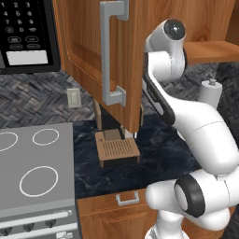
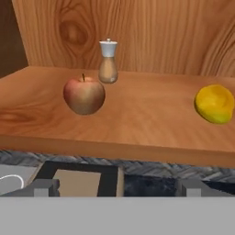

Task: Open the cabinet. Pick the apple and mango from the cabinet and place them into the bowl. Then close the cabinet.

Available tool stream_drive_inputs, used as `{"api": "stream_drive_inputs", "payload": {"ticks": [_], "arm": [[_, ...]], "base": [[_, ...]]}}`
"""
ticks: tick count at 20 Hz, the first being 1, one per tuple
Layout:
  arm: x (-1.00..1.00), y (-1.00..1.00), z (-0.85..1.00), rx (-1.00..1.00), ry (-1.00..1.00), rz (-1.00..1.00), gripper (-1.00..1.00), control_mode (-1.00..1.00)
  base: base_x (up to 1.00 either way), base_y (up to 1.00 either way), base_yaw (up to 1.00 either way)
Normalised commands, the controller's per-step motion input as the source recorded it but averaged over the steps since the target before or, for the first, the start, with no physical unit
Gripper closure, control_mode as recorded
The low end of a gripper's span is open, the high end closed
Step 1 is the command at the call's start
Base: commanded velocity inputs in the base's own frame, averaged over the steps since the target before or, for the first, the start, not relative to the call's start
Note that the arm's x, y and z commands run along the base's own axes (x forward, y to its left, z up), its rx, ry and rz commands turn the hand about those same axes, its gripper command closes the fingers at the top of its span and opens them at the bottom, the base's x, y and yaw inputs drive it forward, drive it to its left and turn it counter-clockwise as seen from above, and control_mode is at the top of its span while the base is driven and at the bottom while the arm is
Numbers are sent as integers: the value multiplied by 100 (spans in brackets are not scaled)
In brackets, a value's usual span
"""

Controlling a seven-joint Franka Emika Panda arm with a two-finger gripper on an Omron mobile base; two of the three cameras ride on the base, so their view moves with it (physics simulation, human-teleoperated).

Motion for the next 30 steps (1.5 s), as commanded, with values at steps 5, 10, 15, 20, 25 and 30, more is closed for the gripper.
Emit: {"api": "stream_drive_inputs", "payload": {"ticks": [5,10,15,20,25,30], "arm": [[33,15,4,0,0,-2,-100,-100],[24,15,4,0,0,-1,-100,-100],[30,17,0,0,3,-1,-100,-100],[24,19,0,0,4,-1,-100,-100],[29,18,0,0,7,-1,-100,-100],[41,11,0,0,8,-2,-100,-100]], "base": [[0,0,0],[0,0,0],[0,0,0],[0,0,0],[0,0,0],[0,0,0]]}}
